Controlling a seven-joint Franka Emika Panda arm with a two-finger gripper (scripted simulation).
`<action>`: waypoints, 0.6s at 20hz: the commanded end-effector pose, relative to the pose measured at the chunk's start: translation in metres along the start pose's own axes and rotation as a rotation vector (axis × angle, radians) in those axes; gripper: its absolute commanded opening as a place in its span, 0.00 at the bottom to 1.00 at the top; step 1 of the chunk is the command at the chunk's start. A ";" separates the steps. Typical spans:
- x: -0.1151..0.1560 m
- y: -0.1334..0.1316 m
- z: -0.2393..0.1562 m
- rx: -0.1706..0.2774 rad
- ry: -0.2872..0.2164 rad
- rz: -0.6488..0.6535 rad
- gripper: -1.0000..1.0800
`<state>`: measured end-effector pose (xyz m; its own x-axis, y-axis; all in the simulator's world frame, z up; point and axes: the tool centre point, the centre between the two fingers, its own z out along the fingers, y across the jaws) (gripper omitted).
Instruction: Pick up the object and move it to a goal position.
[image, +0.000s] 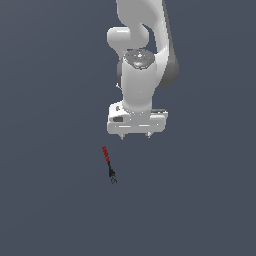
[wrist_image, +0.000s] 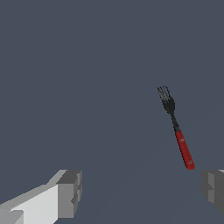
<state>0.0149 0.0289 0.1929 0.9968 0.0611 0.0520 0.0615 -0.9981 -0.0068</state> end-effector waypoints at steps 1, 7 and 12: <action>0.000 0.000 0.000 0.000 0.000 0.001 0.96; 0.002 0.006 0.006 -0.001 -0.002 -0.013 0.96; 0.007 0.020 0.020 -0.003 -0.008 -0.046 0.96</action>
<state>0.0220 0.0149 0.1779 0.9942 0.0970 0.0467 0.0972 -0.9953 -0.0026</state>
